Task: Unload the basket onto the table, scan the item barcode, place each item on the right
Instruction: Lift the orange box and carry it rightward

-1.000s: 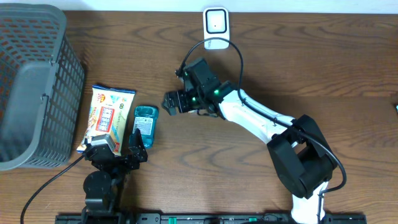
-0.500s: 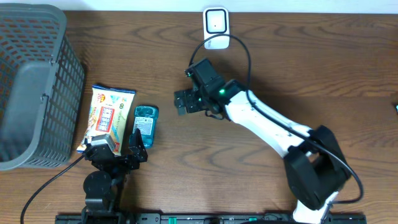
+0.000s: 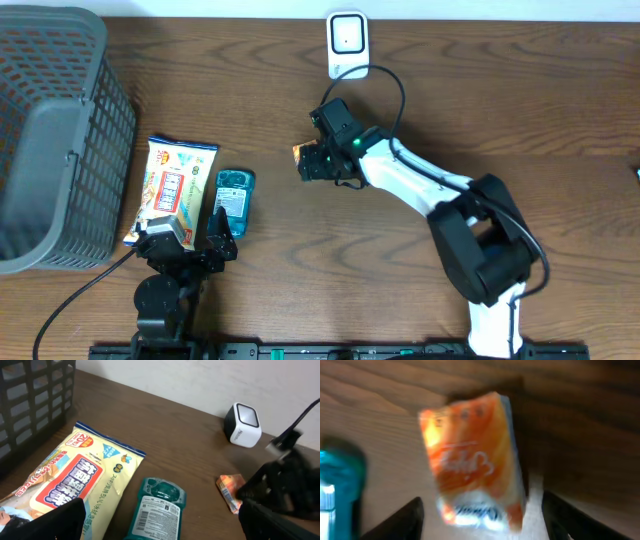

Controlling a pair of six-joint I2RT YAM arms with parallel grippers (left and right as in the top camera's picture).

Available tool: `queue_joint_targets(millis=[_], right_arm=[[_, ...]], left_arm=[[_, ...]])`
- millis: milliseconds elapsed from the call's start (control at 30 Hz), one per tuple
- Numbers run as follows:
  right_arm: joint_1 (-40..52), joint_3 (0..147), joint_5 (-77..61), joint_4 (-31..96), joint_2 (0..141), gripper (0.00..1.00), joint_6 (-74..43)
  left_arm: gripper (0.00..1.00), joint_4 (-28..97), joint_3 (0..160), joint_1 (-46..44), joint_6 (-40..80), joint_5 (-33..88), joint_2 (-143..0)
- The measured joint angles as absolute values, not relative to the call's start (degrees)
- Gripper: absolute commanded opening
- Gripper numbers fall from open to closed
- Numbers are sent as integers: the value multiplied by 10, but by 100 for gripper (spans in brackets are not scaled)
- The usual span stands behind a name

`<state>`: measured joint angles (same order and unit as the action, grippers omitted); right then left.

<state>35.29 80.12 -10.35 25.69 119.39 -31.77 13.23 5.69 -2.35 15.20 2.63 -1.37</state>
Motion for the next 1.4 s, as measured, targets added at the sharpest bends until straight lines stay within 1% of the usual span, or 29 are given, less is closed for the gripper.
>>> queue_joint_targets(millis=[67,167,267,300,467,567,633,767,833,967,1100,1200,1400], right_arm=[[350,801,-107,255,1199,36,-321],[348,801,-114,255,1201,19,-331],[344,801,-120,251,1201,3,-330],[343,801,-124,247,1201,1,-330],[333,801,-148,240,1201,1,-334],[318,801,-194,246,1199,2,-335],[300,800,-260,253,1191,2,-345],[245,800,-453,291,1150,1,-376],[214,800,-557,331,1127,1,-387],[173,800,-711,402,1109,1,-386],[154,800,-804,470,1109,1,-333],[150,799,-837,546,1110,1,-269],[153,798,-864,749,1109,1,-83]], left_arm=[[98,132,57,-23,152,26,-14],[98,132,57,-23,152,26,-14],[98,132,57,-23,152,27,-14],[98,133,57,-23,152,26,-14],[98,132,57,-23,152,26,-14],[98,133,57,-23,152,26,-14],[98,132,57,-23,152,26,-14],[98,132,57,-23,152,26,-14],[98,132,57,-23,152,26,-14],[98,132,57,-23,152,26,-14],[98,132,57,-23,152,26,-14],[98,132,57,-23,152,26,-14],[98,133,57,-23,152,26,-14]])
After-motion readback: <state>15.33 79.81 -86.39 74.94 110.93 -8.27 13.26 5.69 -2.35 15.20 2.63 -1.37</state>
